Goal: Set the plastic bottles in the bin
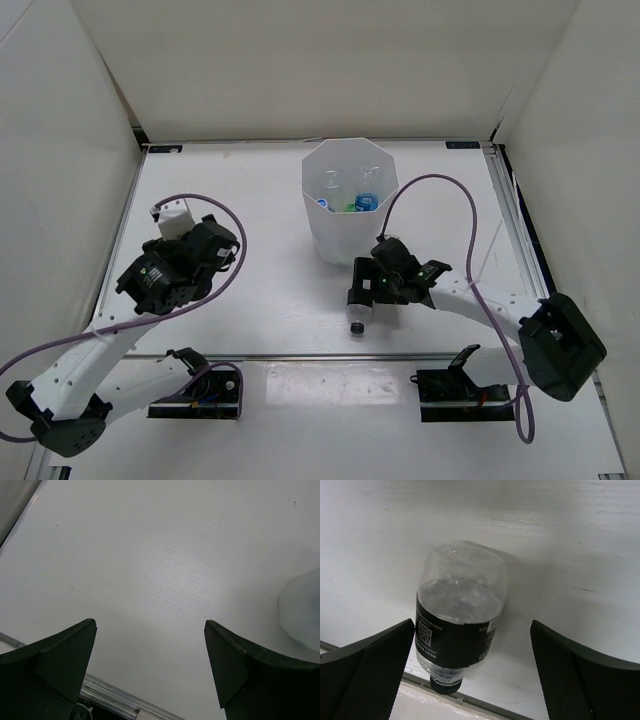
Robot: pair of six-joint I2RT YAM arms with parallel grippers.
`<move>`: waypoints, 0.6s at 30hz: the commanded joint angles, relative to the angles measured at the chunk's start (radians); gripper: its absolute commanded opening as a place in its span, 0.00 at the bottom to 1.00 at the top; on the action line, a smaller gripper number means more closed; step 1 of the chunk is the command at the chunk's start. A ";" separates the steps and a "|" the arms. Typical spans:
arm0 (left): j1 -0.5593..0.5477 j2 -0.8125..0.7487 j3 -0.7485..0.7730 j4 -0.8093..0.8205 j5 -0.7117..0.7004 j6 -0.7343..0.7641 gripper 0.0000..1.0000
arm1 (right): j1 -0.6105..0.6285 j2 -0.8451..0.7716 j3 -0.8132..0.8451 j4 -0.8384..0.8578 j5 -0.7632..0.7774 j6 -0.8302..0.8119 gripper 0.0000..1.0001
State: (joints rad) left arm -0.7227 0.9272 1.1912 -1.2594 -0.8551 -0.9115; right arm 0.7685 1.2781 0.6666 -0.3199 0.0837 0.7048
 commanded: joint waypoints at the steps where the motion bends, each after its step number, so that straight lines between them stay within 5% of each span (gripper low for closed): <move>1: 0.002 -0.047 -0.027 -0.044 0.004 -0.024 1.00 | 0.014 0.017 0.033 0.050 0.019 0.025 1.00; 6: 0.002 -0.085 -0.045 -0.054 0.024 -0.033 1.00 | 0.014 0.055 0.033 -0.019 0.021 0.051 0.86; 10: 0.002 -0.085 -0.045 -0.054 0.024 -0.033 1.00 | 0.014 0.014 0.066 -0.166 0.008 0.042 0.64; 14: 0.002 -0.067 -0.045 -0.054 0.024 -0.043 1.00 | 0.014 -0.135 0.094 -0.334 -0.015 0.055 0.29; 18: 0.002 -0.057 -0.068 -0.043 0.024 -0.061 1.00 | 0.014 -0.322 0.226 -0.465 -0.028 0.075 0.27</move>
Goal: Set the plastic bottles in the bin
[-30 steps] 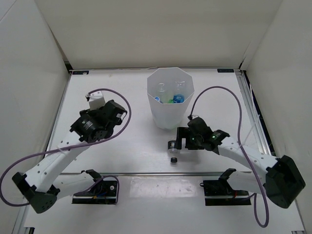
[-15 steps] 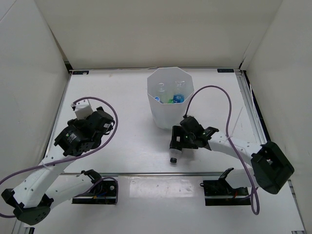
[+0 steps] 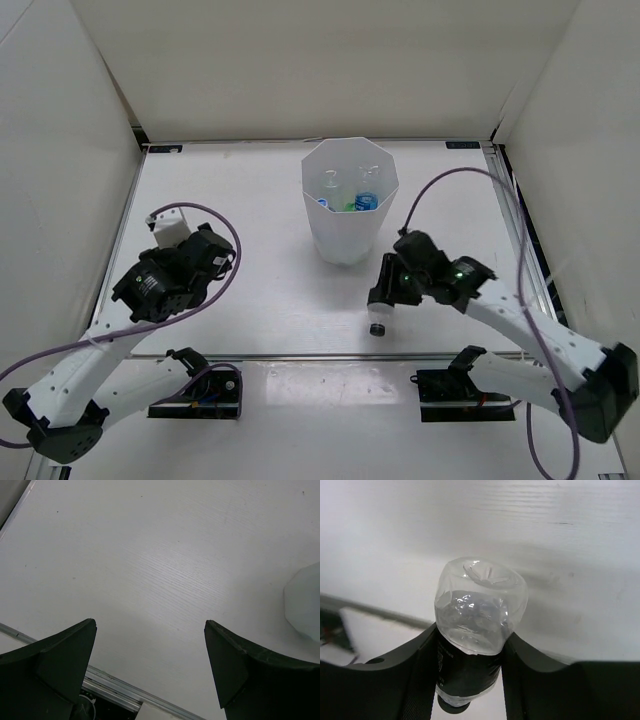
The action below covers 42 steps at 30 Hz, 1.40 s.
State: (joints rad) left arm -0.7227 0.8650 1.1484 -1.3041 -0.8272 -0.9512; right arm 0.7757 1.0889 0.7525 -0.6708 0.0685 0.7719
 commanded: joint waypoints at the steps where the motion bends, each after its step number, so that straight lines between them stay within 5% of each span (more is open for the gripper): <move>1: 0.002 0.005 -0.026 0.002 -0.004 -0.021 1.00 | 0.007 -0.161 0.254 -0.136 -0.022 -0.006 0.27; 4: 0.002 0.026 -0.044 0.011 0.008 -0.032 1.00 | 0.007 -0.127 0.468 -0.148 0.016 -0.060 0.29; 10: 0.002 0.071 -0.044 0.011 0.026 -0.032 1.00 | 0.007 0.228 1.052 -0.167 0.213 -0.293 0.29; 15: 0.002 0.091 -0.021 0.011 0.016 0.006 1.00 | -0.096 0.485 1.392 -0.190 0.231 -0.427 0.43; 19: 0.002 0.091 0.004 -0.010 0.016 0.019 1.00 | -0.135 0.589 1.562 -0.246 0.079 -0.476 1.00; 21: 0.002 0.080 0.004 -0.023 0.016 -0.006 1.00 | -0.162 0.562 1.535 -0.274 0.088 -0.412 1.00; 25: 0.002 0.010 -0.038 -0.047 0.034 -0.046 1.00 | -0.345 0.346 1.142 -0.259 -0.014 -0.283 1.00; 29: 0.002 -0.033 -0.097 -0.047 0.034 -0.086 1.00 | -0.512 0.230 0.965 -0.315 -0.102 -0.260 1.00; 34: 0.002 -0.029 -0.133 -0.047 -0.010 -0.116 1.00 | -0.692 0.140 0.863 -0.381 -0.199 -0.324 1.00; 42: 0.002 0.132 -0.049 0.003 -0.070 -0.066 1.00 | -0.725 0.054 0.771 -0.392 -0.125 -0.324 1.00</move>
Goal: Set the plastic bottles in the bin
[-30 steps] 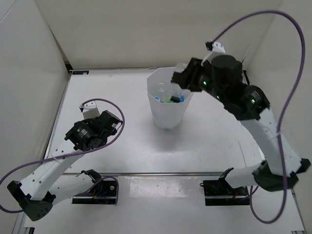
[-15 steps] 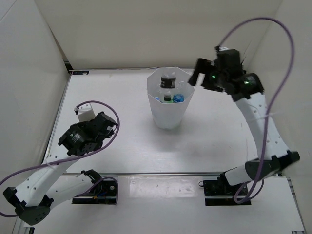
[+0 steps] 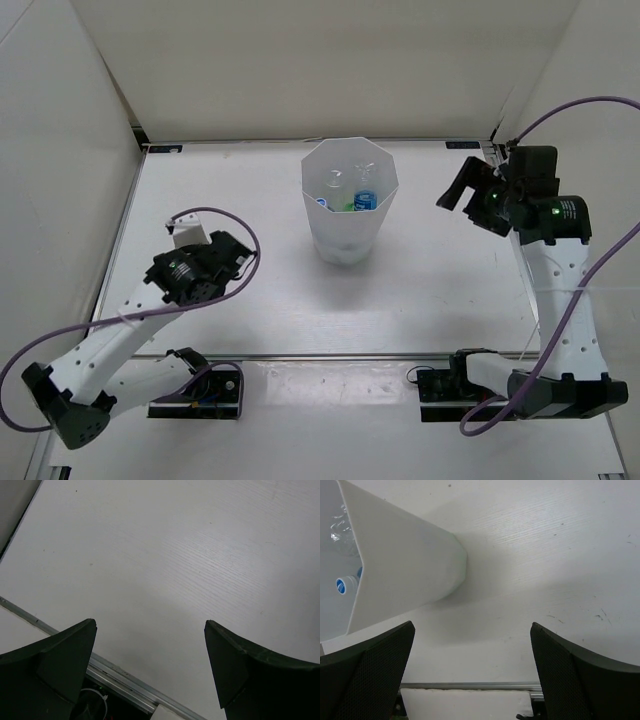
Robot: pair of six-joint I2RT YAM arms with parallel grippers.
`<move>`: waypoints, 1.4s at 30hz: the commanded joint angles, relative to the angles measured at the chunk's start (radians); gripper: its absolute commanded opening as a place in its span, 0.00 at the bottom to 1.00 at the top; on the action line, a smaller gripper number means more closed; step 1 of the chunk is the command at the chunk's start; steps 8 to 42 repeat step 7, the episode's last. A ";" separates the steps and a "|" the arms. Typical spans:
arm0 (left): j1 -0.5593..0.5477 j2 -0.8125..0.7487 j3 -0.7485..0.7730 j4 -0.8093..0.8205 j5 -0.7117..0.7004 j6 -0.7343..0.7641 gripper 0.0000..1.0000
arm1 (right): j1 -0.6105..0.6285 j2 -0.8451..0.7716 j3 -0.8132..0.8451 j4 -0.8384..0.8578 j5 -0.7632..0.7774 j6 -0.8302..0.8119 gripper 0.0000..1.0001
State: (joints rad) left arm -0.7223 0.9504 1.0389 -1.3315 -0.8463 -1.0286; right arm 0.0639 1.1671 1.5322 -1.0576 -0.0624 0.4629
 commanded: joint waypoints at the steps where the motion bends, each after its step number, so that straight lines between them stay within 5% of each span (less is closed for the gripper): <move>1: 0.001 0.062 0.070 0.031 -0.060 0.012 1.00 | -0.013 -0.024 0.002 -0.015 0.034 -0.015 1.00; 42: 0.001 0.120 0.104 0.000 -0.092 -0.021 1.00 | -0.013 -0.024 0.011 -0.015 0.044 -0.006 1.00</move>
